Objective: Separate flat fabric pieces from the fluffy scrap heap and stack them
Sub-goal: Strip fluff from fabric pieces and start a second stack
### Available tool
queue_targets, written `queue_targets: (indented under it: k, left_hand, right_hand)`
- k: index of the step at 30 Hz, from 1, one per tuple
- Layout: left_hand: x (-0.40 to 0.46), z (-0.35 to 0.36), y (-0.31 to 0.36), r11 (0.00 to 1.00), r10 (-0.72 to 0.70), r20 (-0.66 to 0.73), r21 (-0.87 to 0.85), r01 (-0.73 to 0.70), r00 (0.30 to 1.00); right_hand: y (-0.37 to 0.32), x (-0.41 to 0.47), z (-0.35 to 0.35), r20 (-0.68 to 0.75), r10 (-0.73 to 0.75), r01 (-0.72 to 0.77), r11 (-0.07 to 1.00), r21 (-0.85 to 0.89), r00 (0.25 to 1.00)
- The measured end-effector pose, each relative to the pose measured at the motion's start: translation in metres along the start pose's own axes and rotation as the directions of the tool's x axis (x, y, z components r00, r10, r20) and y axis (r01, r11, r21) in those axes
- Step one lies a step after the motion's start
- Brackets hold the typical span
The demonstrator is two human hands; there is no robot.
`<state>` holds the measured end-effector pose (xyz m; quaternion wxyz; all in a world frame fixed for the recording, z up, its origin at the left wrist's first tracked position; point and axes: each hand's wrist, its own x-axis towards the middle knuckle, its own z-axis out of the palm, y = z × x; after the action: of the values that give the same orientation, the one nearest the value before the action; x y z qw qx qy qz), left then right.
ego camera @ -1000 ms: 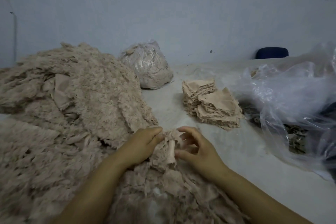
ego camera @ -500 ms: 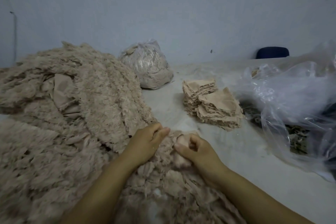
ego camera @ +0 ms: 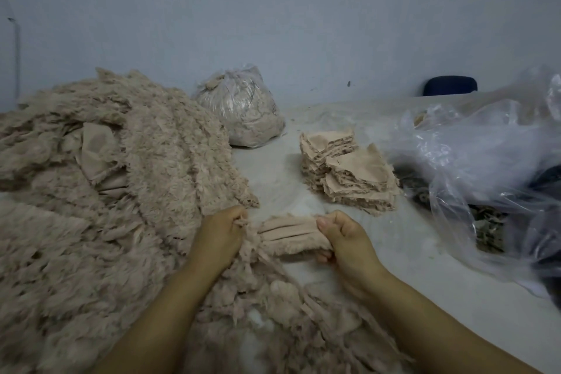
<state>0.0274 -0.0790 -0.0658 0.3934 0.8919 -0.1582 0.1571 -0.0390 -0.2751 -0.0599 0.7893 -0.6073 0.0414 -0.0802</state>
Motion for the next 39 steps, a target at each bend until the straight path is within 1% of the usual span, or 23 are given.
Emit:
queue_targets:
  k: [2, 3, 6, 8, 9, 11, 12, 14, 16, 18, 19, 20, 22, 24, 26, 27, 30, 31, 32, 33, 34, 37, 39]
  left_hand:
    - [0.001, 0.003, -0.003, 0.999, -0.005, 0.008, 0.041, 0.004, 1.000]
    - [0.001, 0.003, -0.003, 1.000, -0.004, 0.013, -0.003, 0.004, 1.000]
    - [0.002, 0.001, 0.002, 0.983, 0.003, 0.028, -0.186, 0.002, 1.000]
    - [0.001, 0.001, 0.005, 0.979, 0.036, 0.047, -0.203, -0.025, 0.998]
    - [0.001, 0.002, 0.006, 0.979, 0.071, 0.071, -0.197, -0.056, 0.995]
    - [0.000, 0.004, 0.009, 0.973, 0.138, 0.126, -0.201, -0.111, 0.982]
    - [-0.001, 0.005, 0.009, 0.972, 0.154, 0.148, -0.203, -0.122, 0.977]
    - [-0.001, 0.005, 0.008, 0.978, 0.157, 0.153, -0.162, -0.132, 0.976]
    - [0.000, 0.003, 0.000, 0.992, 0.106, 0.138, -0.082, -0.095, 0.985]
    - [0.002, -0.002, -0.011, 0.998, -0.004, 0.157, 0.064, -0.006, 0.988]
    - [0.003, -0.005, -0.014, 0.992, -0.039, 0.189, 0.128, 0.014, 0.981]
    - [0.004, -0.009, -0.015, 0.990, -0.053, 0.239, 0.140, 0.020, 0.970]
    - [0.004, -0.015, -0.005, 0.998, -0.067, 0.356, 0.025, 0.063, 0.932]
    - [0.005, -0.019, 0.014, 0.961, -0.062, 0.489, -0.206, 0.185, 0.870]
    - [0.002, -0.021, 0.032, 0.828, -0.018, 0.556, -0.457, 0.324, 0.831]
    - [0.002, -0.021, 0.037, 0.764, -0.019, 0.574, -0.520, 0.382, 0.818]
    - [0.000, -0.013, 0.052, 0.642, -0.095, 0.602, -0.571, 0.511, 0.793]
    - [0.000, -0.009, 0.055, 0.568, -0.153, 0.587, -0.606, 0.557, 0.795]
    - [0.001, -0.006, 0.057, 0.469, -0.210, 0.565, -0.658, 0.589, 0.798]
    - [0.001, -0.003, 0.060, 0.384, -0.240, 0.539, -0.711, 0.589, 0.808]
    - [0.002, -0.001, 0.062, 0.344, -0.259, 0.513, -0.742, 0.575, 0.818]
    - [0.003, 0.006, 0.067, 0.395, -0.303, 0.438, -0.751, 0.530, 0.846]
    - [0.004, 0.009, 0.072, 0.427, -0.331, 0.371, -0.761, 0.489, 0.868]
  right_hand:
    - [0.001, 0.001, 0.000, -0.010, -0.008, 0.008, 0.999, -0.050, 1.000]
    - [0.001, 0.001, -0.001, -0.006, -0.011, 0.010, 0.994, -0.105, 1.000]
    - [0.001, -0.001, -0.001, 0.115, 0.016, 0.021, 0.951, -0.308, 0.993]
    - [-0.001, -0.002, 0.001, 0.190, 0.062, 0.029, 0.895, -0.444, 0.980]
    - [-0.001, -0.002, 0.003, 0.200, 0.074, 0.040, 0.858, -0.513, 0.977]
    - [-0.001, -0.002, 0.011, 0.265, 0.049, 0.123, 0.794, -0.595, 0.963]
    - [0.000, -0.001, 0.015, 0.290, -0.005, 0.189, 0.769, -0.611, 0.957]
    - [-0.002, 0.004, 0.020, 0.279, -0.138, 0.280, 0.769, -0.575, 0.950]
    - [-0.008, 0.010, 0.016, 0.149, -0.206, 0.254, 0.818, -0.516, 0.967]
    - [-0.019, 0.015, 0.002, -0.021, -0.190, 0.166, 0.902, -0.399, 0.982]
    - [-0.022, 0.016, -0.006, -0.077, -0.156, 0.127, 0.945, -0.302, 0.985]
    - [-0.024, 0.016, -0.012, -0.089, -0.120, 0.098, 0.969, -0.226, 0.989]
    - [-0.024, 0.013, -0.016, -0.039, -0.069, 0.062, 0.985, -0.160, 0.997]
    - [-0.019, 0.011, -0.012, 0.043, -0.055, 0.058, 0.996, -0.065, 0.998]
    - [-0.017, 0.009, -0.008, 0.123, -0.030, 0.026, 0.999, 0.035, 0.992]
    - [-0.017, 0.008, -0.006, 0.161, -0.020, 0.007, 0.997, 0.077, 0.987]
    - [-0.016, 0.006, -0.003, 0.237, -0.009, -0.024, 0.990, 0.137, 0.972]
    - [-0.015, 0.004, -0.003, 0.249, 0.007, -0.046, 0.988, 0.149, 0.969]
    - [-0.015, 0.003, -0.003, 0.257, 0.034, -0.074, 0.987, 0.146, 0.966]
    - [-0.015, 0.002, -0.003, 0.261, 0.063, -0.100, 0.987, 0.128, 0.963]
    - [-0.015, 0.001, -0.004, 0.259, 0.089, -0.122, 0.986, 0.113, 0.962]
    - [-0.013, 0.003, -0.008, 0.238, 0.127, -0.166, 0.975, 0.150, 0.963]
    - [-0.013, 0.004, -0.009, 0.217, 0.118, -0.158, 0.971, 0.181, 0.969]
